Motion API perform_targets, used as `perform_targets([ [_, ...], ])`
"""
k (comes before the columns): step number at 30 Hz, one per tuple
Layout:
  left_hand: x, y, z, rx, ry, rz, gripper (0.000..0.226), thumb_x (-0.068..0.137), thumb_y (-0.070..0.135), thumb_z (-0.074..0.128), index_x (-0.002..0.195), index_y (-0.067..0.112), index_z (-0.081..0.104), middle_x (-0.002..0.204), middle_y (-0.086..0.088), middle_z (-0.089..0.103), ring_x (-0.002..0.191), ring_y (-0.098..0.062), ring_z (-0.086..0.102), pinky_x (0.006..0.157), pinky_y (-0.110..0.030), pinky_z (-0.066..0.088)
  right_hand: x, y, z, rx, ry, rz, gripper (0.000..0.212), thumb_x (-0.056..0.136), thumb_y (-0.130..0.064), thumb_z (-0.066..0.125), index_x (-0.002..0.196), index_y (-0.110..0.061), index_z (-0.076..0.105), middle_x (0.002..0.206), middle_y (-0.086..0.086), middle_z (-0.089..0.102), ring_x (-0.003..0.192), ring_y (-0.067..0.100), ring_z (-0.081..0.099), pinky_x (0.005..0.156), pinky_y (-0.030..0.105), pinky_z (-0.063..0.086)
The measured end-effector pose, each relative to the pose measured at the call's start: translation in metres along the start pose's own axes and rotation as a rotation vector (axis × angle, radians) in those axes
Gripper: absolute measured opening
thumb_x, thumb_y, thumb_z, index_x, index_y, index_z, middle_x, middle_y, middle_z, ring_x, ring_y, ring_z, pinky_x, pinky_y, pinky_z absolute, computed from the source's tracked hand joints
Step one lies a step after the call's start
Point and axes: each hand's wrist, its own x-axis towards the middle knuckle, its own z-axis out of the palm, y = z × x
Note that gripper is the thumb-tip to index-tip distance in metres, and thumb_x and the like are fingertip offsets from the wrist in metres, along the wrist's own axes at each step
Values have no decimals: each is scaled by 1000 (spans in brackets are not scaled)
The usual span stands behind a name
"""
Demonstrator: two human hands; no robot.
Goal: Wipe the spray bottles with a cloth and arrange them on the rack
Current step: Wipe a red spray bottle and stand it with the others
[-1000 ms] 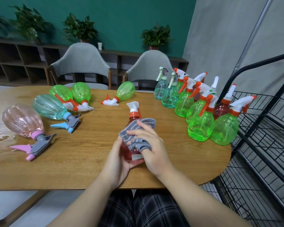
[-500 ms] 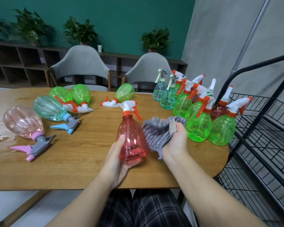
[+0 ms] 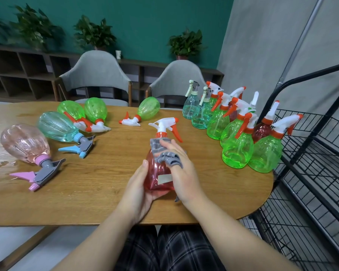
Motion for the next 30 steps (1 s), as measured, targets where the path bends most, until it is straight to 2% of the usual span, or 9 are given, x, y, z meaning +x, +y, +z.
perform_targets([
  [3,-1,0,1,-38,-14,-12,51,95,47,38,132,18,57,121,-10,69,106,-22,68,82,-43,56,-8,8,-1,-24,-47,-104,44,76,-8,44,106,-28,69,116,-29,57,133,-8,32,108,11,22],
  [7,-2,3,3,-105,-26,-38,58,91,53,37,129,14,57,120,-17,68,106,-27,68,68,-35,59,-14,14,-1,-32,-65,-216,37,70,-17,45,94,-21,74,111,-1,69,129,6,46,110,31,31],
  [11,0,1,-2,-113,33,-25,86,75,64,67,138,7,50,131,-24,60,119,-35,60,81,-40,58,-18,11,-1,38,-60,-258,35,63,-24,43,72,-10,74,98,9,71,107,12,60,106,27,32],
  [14,4,-1,-4,-113,62,0,108,54,55,90,140,5,45,133,-27,57,116,-37,61,87,-48,55,-19,4,-5,227,-23,-135,24,63,-24,46,60,-13,67,74,5,69,81,18,63,92,21,41],
  [17,2,-2,-4,-110,43,-2,106,48,57,89,133,7,49,126,-26,62,97,-33,69,71,-44,60,-6,-11,-16,781,275,359,39,79,-16,40,44,-12,57,50,6,55,57,23,54,73,34,47],
  [20,-2,0,-3,-102,-5,-2,75,67,53,76,125,10,54,119,-23,66,88,-30,71,64,-37,61,9,-11,-26,1006,460,593,33,95,-22,39,72,-8,58,72,13,61,68,27,59,73,38,47],
  [25,-4,1,1,-64,-68,18,42,85,42,62,119,17,61,115,-16,70,94,-29,71,72,-42,61,13,-14,-16,687,241,454,24,99,-27,45,89,-9,59,77,5,64,67,18,64,68,34,52],
  [27,-4,1,2,-57,-51,46,46,84,42,64,125,22,58,115,-11,71,96,-27,71,70,-42,60,14,-20,-8,503,111,365,26,97,-26,48,111,-11,63,98,5,69,89,20,68,81,38,54],
  [30,-2,1,1,-51,-44,74,48,89,39,56,134,24,53,120,-7,70,103,-23,70,75,-44,57,11,-15,4,126,5,154,41,93,-26,48,132,-25,56,128,-26,50,135,6,37,115,32,27],
])
